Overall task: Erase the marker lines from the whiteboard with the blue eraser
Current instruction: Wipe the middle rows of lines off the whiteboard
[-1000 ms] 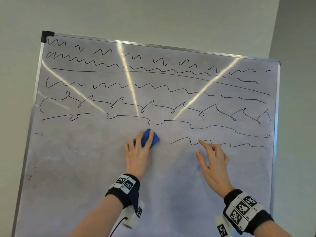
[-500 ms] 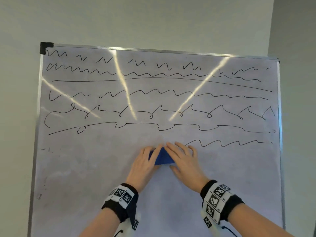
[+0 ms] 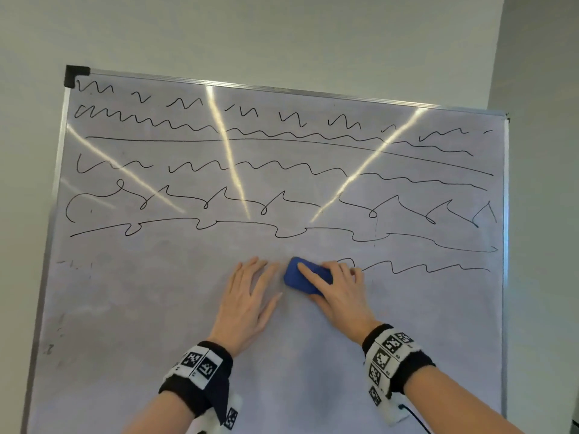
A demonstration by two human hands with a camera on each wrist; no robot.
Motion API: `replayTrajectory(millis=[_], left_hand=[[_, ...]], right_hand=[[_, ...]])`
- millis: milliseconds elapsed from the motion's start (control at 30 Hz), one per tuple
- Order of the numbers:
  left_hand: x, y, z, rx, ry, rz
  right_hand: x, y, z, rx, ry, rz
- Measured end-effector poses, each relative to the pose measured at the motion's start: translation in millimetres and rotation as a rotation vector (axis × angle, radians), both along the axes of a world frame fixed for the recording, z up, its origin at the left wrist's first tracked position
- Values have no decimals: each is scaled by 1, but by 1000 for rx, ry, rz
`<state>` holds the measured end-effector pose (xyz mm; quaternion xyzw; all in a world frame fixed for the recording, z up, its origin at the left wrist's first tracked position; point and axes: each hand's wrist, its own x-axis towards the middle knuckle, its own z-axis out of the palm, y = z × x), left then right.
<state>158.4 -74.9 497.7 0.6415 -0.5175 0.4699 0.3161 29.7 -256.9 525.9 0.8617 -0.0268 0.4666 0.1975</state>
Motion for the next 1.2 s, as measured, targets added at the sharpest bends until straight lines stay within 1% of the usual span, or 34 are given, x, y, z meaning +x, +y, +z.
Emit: replayTrajectory(millis=[133,233,300,367,467,567,667,733,900,967,1067,1133,1200], left_hand=[[-25,-31,4,77,26,-18],[-34,-42,8,126,20,19],[-36,-45,11,122,33,32],[-38,-47,14,103,50,43],[-41,-53,19,51,80,37],[-45,-58,26,14,121,53],[-51,-67,28,6,121,67],[-55,-74,27,10,116,69],[-66,-87,26,48,96,87],[-68,-86,27,54,89,96],[-69,-81,29,45,89,112],[-70,-80,29,41,94,124],[-74,-84,30,43,92,126]], right_hand=[[-59,-72,-2,121,-71,-92],[-79,-98,-3,193,-108,-116],[-71,-95,-3,184,-132,-85],[-51,-80,-1,124,-125,-47],[-14,-44,5,0,-50,21],[3,-21,10,-47,18,70],[-10,-39,13,-104,23,83],[-28,-65,11,-88,-36,75],[-87,-141,-4,55,-165,-47],[-105,-160,-9,150,-234,-95],[-106,-163,-11,262,-306,-144],[-90,-148,-9,226,-318,-115],[-69,-128,-6,134,-306,-54]])
